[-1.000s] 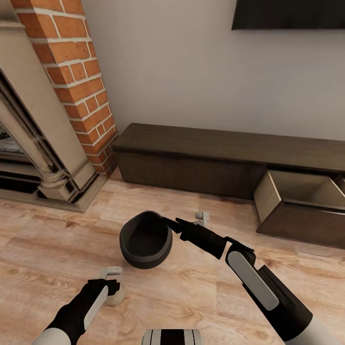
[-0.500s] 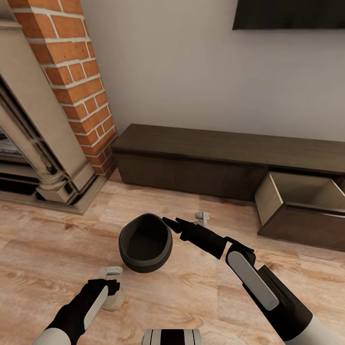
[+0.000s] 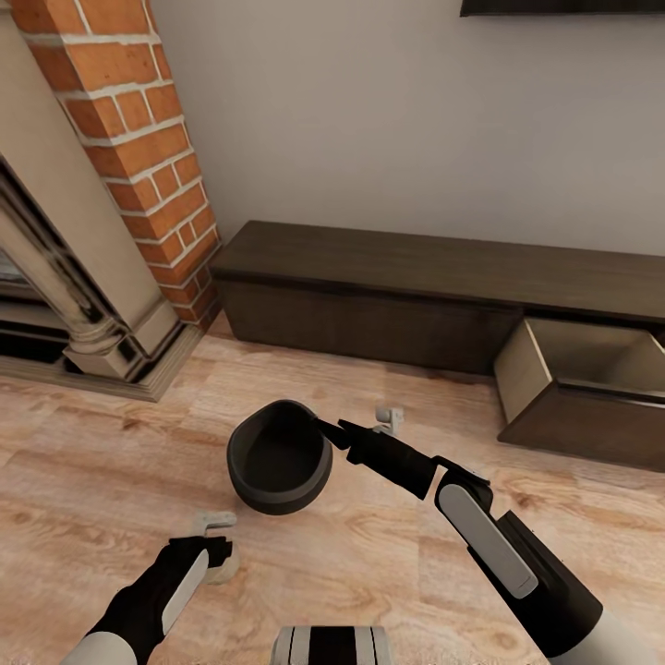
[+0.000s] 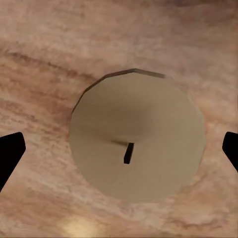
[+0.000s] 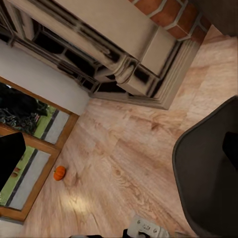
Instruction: Place each of the two pumpkins and all three candles from the living room inside a cabinet in the living room (use any cabinet), then make sure every cabinet is closed, and position the cauldron so it is next to a table in the living room.
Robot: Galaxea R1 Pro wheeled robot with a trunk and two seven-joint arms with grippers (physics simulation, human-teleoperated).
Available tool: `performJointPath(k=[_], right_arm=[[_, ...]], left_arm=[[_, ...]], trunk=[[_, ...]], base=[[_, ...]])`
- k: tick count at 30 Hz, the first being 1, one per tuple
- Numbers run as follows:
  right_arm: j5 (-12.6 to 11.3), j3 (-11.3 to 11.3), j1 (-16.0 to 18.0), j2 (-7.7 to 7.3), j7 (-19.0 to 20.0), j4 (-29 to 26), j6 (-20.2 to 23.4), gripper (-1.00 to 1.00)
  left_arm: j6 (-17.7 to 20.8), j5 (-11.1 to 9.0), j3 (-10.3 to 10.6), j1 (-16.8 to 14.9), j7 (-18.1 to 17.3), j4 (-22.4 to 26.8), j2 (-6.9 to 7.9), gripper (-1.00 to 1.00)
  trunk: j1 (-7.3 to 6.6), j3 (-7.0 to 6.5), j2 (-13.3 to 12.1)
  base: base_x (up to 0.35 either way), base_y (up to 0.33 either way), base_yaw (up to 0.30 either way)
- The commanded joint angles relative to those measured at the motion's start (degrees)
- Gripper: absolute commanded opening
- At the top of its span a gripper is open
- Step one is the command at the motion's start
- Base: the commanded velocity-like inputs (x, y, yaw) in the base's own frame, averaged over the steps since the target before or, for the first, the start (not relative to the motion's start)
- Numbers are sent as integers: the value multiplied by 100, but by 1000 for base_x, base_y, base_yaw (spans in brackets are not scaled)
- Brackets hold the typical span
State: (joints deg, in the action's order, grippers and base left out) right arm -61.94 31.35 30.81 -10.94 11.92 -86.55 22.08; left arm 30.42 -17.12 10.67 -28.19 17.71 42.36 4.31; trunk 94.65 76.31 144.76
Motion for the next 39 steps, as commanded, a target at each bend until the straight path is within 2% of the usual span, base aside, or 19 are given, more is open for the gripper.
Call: performJointPath(k=[1,16,33,39], right_arm=[[-38,5,4,-4,2,-2,18,100],[-32,10,4,1,-11,-2,16,100],[-29,11,4,-3,-23,-2,16,100],[-29,5,4,-4,-23,-2,16,100]], left_arm=[[-33,-61,34,-3,51,9,11,100],[-115,-71,40,-3,48,9,5,100],[-116,-78,43,-3,34,10,5,100],[-117,-58,39,-3,-390,10,15,100]], trunk=[[1,27,3],[40,359,23],[40,359,23],[40,359,23]], base=[[0,0,0],[0,0,0],[0,0,0],[0,0,0]])
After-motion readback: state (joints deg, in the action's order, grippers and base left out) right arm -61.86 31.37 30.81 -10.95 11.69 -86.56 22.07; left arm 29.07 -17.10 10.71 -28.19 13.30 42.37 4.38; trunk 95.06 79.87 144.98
